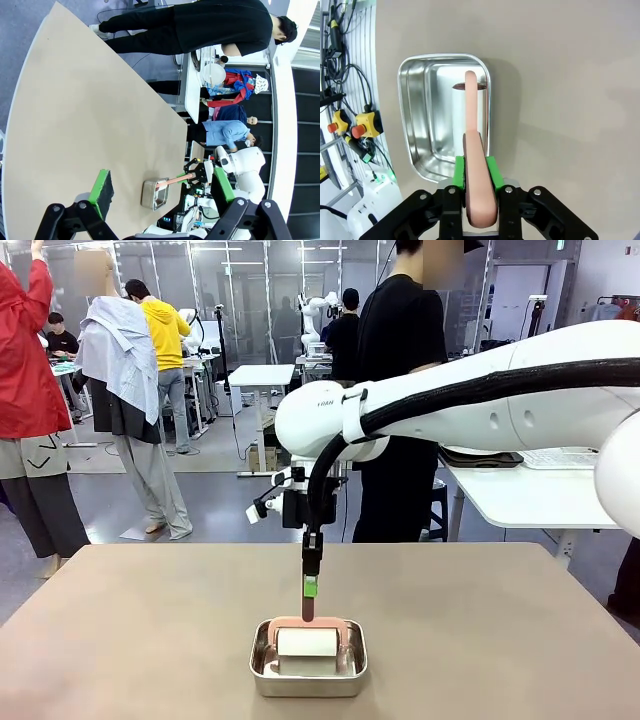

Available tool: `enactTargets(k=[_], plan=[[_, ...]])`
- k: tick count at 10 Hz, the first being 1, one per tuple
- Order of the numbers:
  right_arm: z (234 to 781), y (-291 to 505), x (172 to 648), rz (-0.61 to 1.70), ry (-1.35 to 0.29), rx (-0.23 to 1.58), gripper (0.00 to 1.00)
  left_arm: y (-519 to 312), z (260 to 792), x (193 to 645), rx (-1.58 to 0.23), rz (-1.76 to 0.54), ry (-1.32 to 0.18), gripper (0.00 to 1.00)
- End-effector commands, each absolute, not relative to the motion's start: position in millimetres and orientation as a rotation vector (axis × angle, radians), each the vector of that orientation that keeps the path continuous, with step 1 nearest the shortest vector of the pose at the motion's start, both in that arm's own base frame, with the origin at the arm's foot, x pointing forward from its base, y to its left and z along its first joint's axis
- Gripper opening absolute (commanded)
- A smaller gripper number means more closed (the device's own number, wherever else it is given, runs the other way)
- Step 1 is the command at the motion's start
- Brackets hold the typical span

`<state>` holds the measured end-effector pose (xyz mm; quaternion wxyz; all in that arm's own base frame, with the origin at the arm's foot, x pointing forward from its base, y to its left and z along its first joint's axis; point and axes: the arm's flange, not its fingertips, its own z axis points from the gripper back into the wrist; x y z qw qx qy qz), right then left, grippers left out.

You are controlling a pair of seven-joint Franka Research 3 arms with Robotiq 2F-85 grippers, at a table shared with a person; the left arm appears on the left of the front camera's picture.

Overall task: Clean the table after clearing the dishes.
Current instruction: When the right (or left) Handle tray is removed, use the right hand (or left hand) to clean the right (or left) side of the table with the Lint Roller.

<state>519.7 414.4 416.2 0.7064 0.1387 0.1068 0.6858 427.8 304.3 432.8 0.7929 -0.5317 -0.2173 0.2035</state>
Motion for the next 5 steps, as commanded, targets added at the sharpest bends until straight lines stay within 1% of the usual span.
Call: enactTargets(k=[1, 3, 4, 5], plan=[[440.2, 406.8, 506.2, 1.527, 0.245, 0.298, 0.00, 308.1, 434.7, 426.4, -1.147, 0.426, -0.460, 1.00], [464.2, 395.8, 501.8, 1.464, 0.203, 0.285, 0.05, 308.1, 434.7, 426.4, -1.147, 0.426, -0.460, 1.00], [476.9, 379.9, 498.5, 1.301, 0.200, 0.183, 0.05, 308.1, 434.7, 426.4, -1.147, 0.426, -0.460, 1.00], [494.1, 353.3, 487.8, 1.145, 0.140, 0.195, 0.05, 308.1, 434.7, 426.4, -1.147, 0.426, -0.460, 1.00]])
